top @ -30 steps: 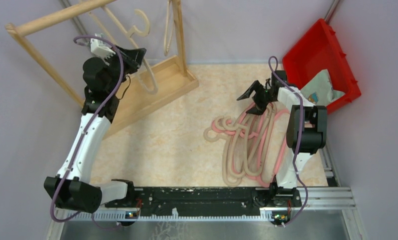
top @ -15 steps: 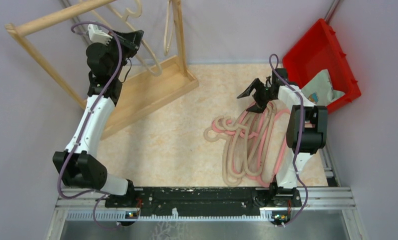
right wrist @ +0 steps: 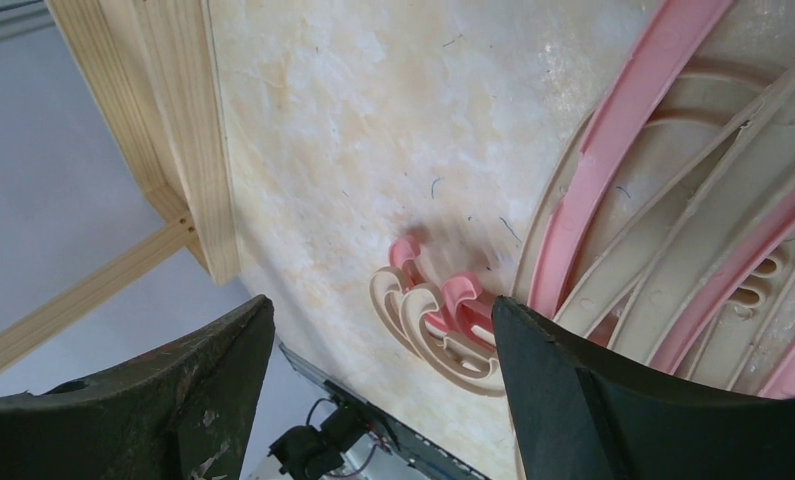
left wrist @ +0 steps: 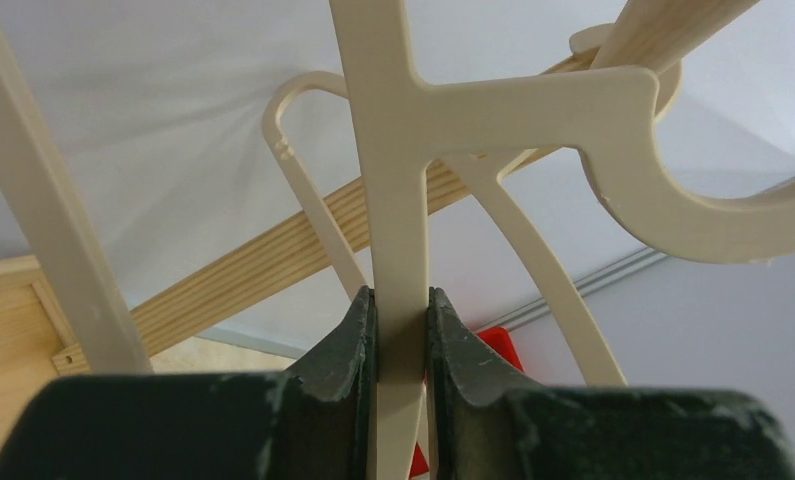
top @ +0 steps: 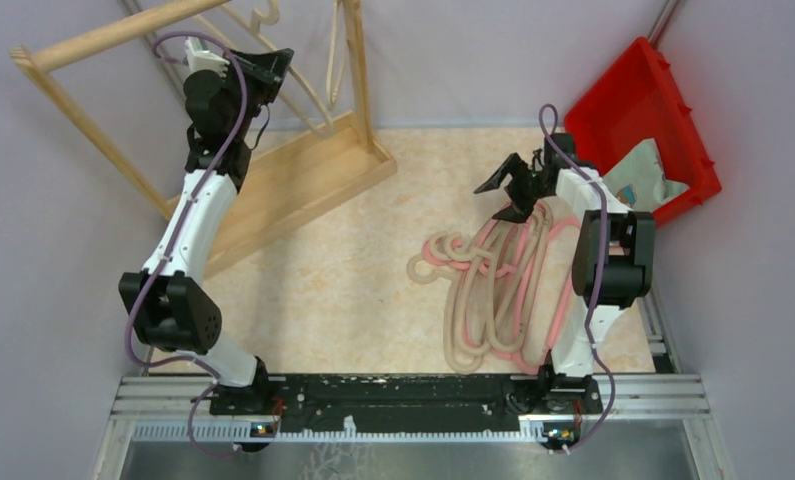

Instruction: Organize the hangers

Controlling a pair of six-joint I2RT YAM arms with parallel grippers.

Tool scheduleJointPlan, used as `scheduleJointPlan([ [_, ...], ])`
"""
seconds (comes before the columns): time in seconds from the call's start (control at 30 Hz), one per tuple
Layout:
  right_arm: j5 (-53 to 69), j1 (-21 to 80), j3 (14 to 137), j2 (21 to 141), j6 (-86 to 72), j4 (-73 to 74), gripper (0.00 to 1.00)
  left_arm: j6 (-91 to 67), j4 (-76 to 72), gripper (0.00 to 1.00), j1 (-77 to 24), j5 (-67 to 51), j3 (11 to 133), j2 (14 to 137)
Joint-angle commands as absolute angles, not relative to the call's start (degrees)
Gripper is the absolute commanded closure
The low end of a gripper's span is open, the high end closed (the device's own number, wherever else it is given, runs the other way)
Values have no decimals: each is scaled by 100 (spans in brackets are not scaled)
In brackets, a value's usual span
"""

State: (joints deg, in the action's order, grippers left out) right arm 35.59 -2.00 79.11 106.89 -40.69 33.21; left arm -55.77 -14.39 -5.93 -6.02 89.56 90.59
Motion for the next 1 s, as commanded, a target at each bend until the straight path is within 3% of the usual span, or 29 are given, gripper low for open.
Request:
scheduleJointPlan([
  [0.0,3516,-211,8170,10494,-4056,3322,20,-6008,-1461,100,-534,-650,9192,9203],
  [0.33,3507,-216,8169,10571,-4069,3296,20,-6226,-1659,100,-503,-781,9565,9457],
  [0.7,3518,-219,8177,10644,-4080,3287,21,-6868,-922,100,-428,-649,9973,9580],
  [0.77,3516,-218,8168,10648,-4085,3269,20,-6857,-876,88,-415,-633,9976,9572],
  [0.87,3516,-213,8156,10652,-4101,3249,19,-6724,-876,82,-414,-668,9988,9563],
  [0.97,3500,-212,8142,10652,-4105,3243,17,-6553,-979,57,-411,-780,10027,9547],
])
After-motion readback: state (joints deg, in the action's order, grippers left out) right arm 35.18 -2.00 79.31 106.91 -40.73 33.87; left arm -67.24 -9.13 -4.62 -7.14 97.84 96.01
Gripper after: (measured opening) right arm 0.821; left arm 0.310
